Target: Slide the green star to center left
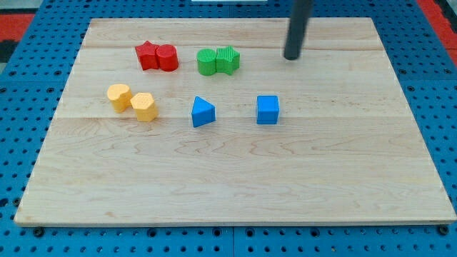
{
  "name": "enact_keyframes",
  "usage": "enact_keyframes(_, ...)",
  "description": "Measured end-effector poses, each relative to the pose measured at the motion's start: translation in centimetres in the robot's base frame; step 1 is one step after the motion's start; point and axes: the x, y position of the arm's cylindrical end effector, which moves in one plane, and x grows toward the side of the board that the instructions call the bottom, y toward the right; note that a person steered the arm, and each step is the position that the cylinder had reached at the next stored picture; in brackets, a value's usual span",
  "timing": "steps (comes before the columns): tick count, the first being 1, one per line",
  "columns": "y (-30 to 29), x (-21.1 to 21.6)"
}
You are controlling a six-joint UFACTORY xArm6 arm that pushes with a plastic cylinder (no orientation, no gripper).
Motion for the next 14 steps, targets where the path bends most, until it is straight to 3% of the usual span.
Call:
enact_keyframes(2, -14.1, -1.3)
enact_keyframes(3, -12.0, 1.5)
enact_keyframes(5, -4.1, 2.9)
enact_keyframes(6, -3.3, 4.5)
enact_keyframes(8, -6.5, 3.7)
enact_keyframes(10, -5.4, 8.6)
enact_keyframes(12, 1.9, 8.5)
enact_keyframes(14, 2.4, 5.3)
